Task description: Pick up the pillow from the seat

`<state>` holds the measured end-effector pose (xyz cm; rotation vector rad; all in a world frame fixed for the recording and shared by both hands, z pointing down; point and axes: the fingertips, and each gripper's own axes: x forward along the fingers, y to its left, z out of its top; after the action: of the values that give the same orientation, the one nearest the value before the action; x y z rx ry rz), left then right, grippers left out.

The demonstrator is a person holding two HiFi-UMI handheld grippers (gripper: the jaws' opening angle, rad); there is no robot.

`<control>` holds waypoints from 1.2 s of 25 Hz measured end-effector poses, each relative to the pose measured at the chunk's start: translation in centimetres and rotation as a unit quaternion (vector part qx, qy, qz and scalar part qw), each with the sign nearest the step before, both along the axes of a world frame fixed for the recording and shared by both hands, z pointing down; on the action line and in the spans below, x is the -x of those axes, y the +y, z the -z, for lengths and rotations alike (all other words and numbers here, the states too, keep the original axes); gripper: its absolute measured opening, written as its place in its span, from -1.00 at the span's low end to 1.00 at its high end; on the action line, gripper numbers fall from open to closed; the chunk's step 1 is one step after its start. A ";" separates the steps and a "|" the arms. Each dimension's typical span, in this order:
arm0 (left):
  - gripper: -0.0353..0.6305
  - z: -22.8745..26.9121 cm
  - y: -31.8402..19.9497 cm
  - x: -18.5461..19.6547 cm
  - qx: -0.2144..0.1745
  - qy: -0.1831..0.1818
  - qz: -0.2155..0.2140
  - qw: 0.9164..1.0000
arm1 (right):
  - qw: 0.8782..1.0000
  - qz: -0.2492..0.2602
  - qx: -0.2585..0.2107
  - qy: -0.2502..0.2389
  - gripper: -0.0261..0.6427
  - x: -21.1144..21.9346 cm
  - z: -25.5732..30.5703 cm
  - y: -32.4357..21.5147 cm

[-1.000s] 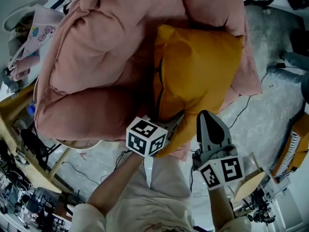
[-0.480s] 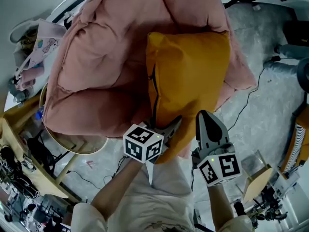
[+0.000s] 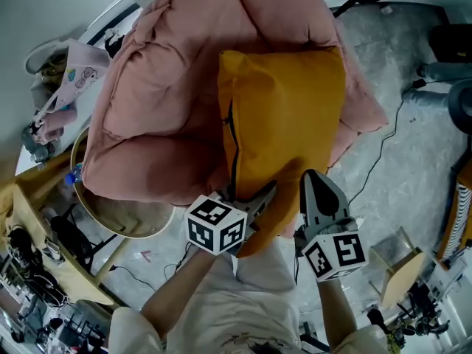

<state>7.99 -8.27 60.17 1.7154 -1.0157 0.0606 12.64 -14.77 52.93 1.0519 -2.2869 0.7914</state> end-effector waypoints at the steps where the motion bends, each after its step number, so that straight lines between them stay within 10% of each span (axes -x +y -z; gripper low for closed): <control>1: -0.36 0.5 0.1 0.1 -0.001 -0.002 0.001 1.000 | 1.000 -0.002 -0.001 -0.001 -0.85 -0.1 0.3 0.1; 30: -0.44 17.9 0.4 6.6 -0.119 -0.114 0.048 0.985 | 0.997 -0.031 -0.058 -0.038 -0.85 1.4 12.8 3.3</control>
<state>1.35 -7.92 42.29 1.9029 -1.3171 0.0779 11.20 -11.48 40.18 1.1680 -2.3995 0.7405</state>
